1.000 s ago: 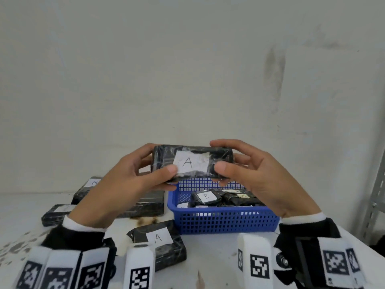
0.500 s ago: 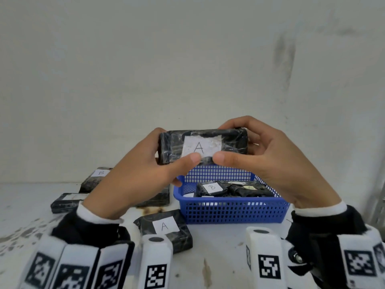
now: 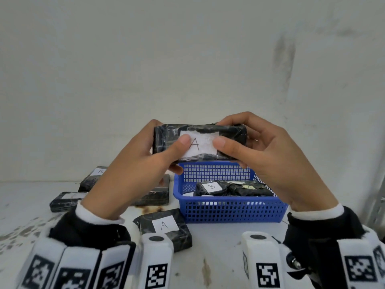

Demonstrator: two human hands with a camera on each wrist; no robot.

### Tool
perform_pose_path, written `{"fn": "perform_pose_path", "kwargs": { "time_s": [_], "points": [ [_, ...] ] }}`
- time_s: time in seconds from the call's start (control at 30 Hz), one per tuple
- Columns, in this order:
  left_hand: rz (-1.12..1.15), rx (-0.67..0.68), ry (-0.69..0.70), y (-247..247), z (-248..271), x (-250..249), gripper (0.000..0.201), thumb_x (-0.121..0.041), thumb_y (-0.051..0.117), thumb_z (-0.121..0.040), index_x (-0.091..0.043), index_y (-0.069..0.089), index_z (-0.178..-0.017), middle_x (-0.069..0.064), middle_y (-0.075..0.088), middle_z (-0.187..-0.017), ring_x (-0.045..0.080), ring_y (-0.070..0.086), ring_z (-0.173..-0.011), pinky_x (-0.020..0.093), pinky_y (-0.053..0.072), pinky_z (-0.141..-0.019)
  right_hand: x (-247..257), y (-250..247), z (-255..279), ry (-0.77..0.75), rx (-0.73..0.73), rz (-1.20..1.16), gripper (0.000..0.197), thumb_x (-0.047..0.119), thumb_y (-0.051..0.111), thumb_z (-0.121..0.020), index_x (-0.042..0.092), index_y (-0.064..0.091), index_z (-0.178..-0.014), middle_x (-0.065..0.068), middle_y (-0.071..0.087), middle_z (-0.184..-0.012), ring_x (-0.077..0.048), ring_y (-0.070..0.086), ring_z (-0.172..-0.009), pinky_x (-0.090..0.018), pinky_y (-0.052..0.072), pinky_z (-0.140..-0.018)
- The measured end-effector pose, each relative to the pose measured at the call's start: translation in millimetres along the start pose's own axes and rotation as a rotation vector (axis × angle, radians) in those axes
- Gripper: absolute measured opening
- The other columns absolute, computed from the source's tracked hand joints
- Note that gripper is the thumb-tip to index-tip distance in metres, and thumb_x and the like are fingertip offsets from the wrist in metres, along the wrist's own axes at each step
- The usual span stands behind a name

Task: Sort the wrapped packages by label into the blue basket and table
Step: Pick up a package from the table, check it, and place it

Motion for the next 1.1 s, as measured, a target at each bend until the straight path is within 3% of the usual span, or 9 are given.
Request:
{"fn": "perform_pose_path", "kwargs": {
  "time_s": [0.1, 0.2, 0.4, 0.6, 0.73, 0.83, 0.93, 1.03, 1.1],
  "points": [
    [0.084, 0.065, 0.001, -3.0, -0.4, 0.6, 0.048, -0.049, 0.05, -0.08, -0.006, 0.054, -0.1, 0.002, 0.073, -0.089, 0.021, 0.072, -0.078, 0.037, 0.049, -0.064, -0.1, -4.0, 0.1, 0.008, -0.017, 0.013, 0.022, 0.032, 0.069, -0.08, 0.021, 0.073, -0.098, 0.001, 0.071, -0.078, -0.007, 0.062, -0.062, -0.016, 0.049, -0.061],
    [0.117, 0.09, -0.004, -3.2, -0.4, 2.2, 0.038, -0.038, 0.048, -0.088, -0.002, 0.052, -0.099, 0.004, 0.072, -0.086, 0.024, 0.07, -0.079, 0.038, 0.049, -0.067, 0.5, -5.2, 1.1, 0.0, -0.021, 0.058, 0.023, 0.043, 0.065, -0.081, 0.029, 0.075, -0.096, -0.019, 0.07, -0.097, -0.039, 0.064, -0.086, -0.036, 0.058, -0.073],
    [0.094, 0.005, 0.035, -0.8, -0.9, -1.4, 0.035, -0.045, 0.054, -0.088, -0.011, 0.051, -0.088, 0.004, 0.062, -0.074, 0.03, 0.069, -0.083, 0.032, 0.045, -0.062, 5.2, 0.7, 1.1, -0.031, -0.054, 0.031, 0.015, 0.03, 0.07, -0.081, 0.015, 0.069, -0.084, 0.01, 0.066, -0.065, 0.001, 0.057, -0.055, -0.009, 0.042, -0.055],
    [0.02, -0.019, 0.061, 5.0, 2.5, -6.2, 0.048, -0.06, 0.051, -0.075, -0.016, 0.054, -0.096, 0.002, 0.071, -0.088, 0.019, 0.072, -0.076, 0.028, 0.049, -0.058, 6.3, 0.5, 1.9, -0.055, -0.095, 0.06, 0.022, 0.038, 0.076, -0.073, 0.02, 0.068, -0.082, 0.005, 0.068, -0.075, -0.009, 0.062, -0.066, -0.018, 0.052, -0.067],
    [-0.002, 0.027, 0.034, 5.8, 6.3, -9.8, 0.044, -0.065, 0.043, -0.08, -0.025, 0.052, -0.097, 0.008, 0.068, -0.09, 0.017, 0.072, -0.063, 0.035, 0.048, -0.059, 7.0, 1.4, 1.6, -0.098, -0.069, 0.107, 0.016, 0.031, 0.078, -0.076, 0.027, 0.064, -0.084, -0.006, 0.071, -0.091, -0.032, 0.068, -0.087, -0.045, 0.058, -0.085],
    [0.037, 0.019, 0.022, 2.6, 6.8, -11.3, 0.055, -0.072, 0.038, -0.079, -0.021, 0.055, -0.092, 0.011, 0.068, -0.078, 0.019, 0.061, -0.055, 0.042, 0.049, -0.072, 8.8, 4.7, 1.7, -0.097, -0.044, 0.062, 0.023, 0.034, 0.07, -0.081, 0.03, 0.063, -0.102, 0.011, 0.068, -0.09, -0.013, 0.065, -0.075, -0.027, 0.056, -0.071],
    [0.168, -0.072, 0.038, -2.5, 4.4, -11.0, 0.033, -0.06, 0.062, -0.081, -0.03, 0.05, -0.091, 0.0, 0.068, -0.073, 0.02, 0.056, -0.056, 0.045, 0.047, -0.081, 7.2, 5.8, 1.1, -0.052, -0.04, -0.005, 0.048, 0.031, 0.066, -0.087, 0.04, 0.05, -0.132, 0.011, 0.07, -0.113, -0.011, 0.064, -0.075, -0.026, 0.056, -0.069],
    [0.223, -0.109, 0.025, -7.9, 1.6, -8.0, 0.052, -0.046, 0.069, -0.065, -0.041, 0.044, -0.111, 0.004, 0.075, -0.083, 0.02, 0.065, -0.066, 0.044, 0.049, -0.085, 6.4, 5.1, 0.9, -0.029, -0.061, -0.025, 0.049, 0.026, 0.069, -0.086, 0.032, 0.055, -0.132, 0.005, 0.073, -0.113, -0.007, 0.068, -0.082, -0.024, 0.056, -0.077],
    [0.234, -0.083, -0.001, -10.7, 1.9, -7.5, 0.058, -0.045, 0.072, -0.06, -0.031, 0.056, -0.114, 0.005, 0.075, -0.088, 0.02, 0.067, -0.07, 0.042, 0.047, -0.085, 5.4, 4.5, 0.3, -0.004, -0.065, -0.03, 0.04, 0.033, 0.065, -0.082, 0.023, 0.065, -0.121, 0.001, 0.075, -0.108, -0.01, 0.071, -0.091, -0.024, 0.056, -0.081]
  ]
}}
Point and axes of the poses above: each hand's wrist, its own z-axis away from the middle knuckle, its own y-axis out of the palm, x = y × z, the point moved 4 cm from there along -z, towards the middle knuckle
